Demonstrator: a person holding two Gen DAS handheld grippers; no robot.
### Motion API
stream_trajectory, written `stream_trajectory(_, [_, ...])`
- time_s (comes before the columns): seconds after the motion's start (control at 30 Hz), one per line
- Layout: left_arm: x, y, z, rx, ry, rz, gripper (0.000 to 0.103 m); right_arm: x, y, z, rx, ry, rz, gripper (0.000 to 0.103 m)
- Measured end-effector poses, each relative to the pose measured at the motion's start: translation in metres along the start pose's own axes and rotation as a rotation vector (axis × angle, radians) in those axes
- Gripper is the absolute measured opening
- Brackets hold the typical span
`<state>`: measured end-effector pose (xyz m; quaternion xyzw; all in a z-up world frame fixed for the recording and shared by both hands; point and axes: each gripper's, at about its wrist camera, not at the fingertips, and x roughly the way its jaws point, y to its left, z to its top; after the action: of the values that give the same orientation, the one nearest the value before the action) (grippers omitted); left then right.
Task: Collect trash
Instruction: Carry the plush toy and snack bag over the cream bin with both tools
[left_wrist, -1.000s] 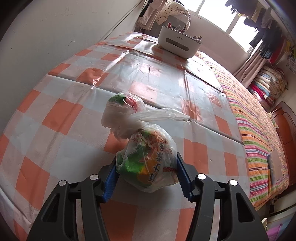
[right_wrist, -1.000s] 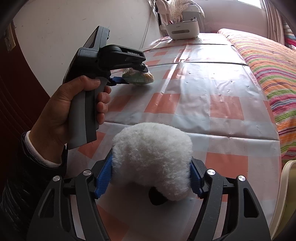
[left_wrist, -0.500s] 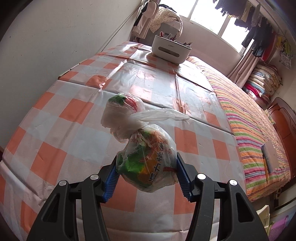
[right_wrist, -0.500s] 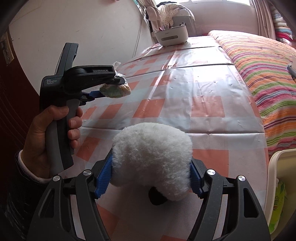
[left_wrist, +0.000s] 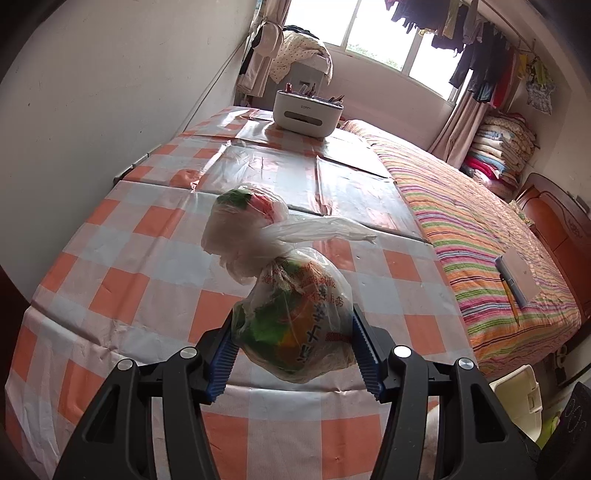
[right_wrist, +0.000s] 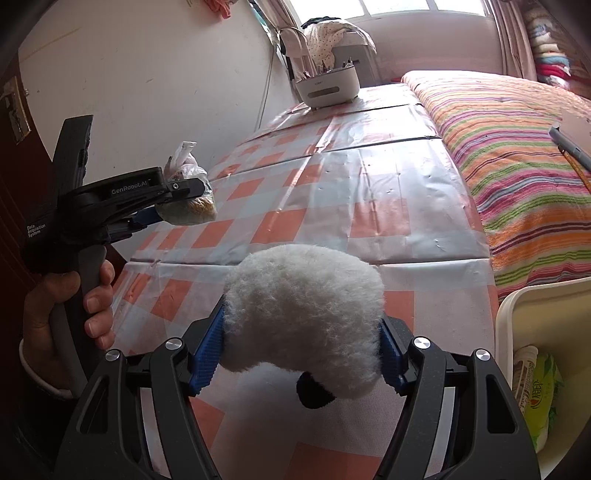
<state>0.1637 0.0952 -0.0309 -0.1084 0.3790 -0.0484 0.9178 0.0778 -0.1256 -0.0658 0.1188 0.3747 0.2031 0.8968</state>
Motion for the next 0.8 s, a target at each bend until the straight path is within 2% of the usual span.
stream_trajectory(0.37, [-0.015,-0.025,-0.026,0.076,0.006,-0.040,0.055,-0.026,-0.012,-0.004,0.015,-0.049,-0.024,0.069])
stream_trajectory(0.8, [-0.029,-0.058,-0.050,0.148,0.017,-0.121,0.055,-0.064,-0.040,-0.015,0.069,-0.112,-0.063,0.069])
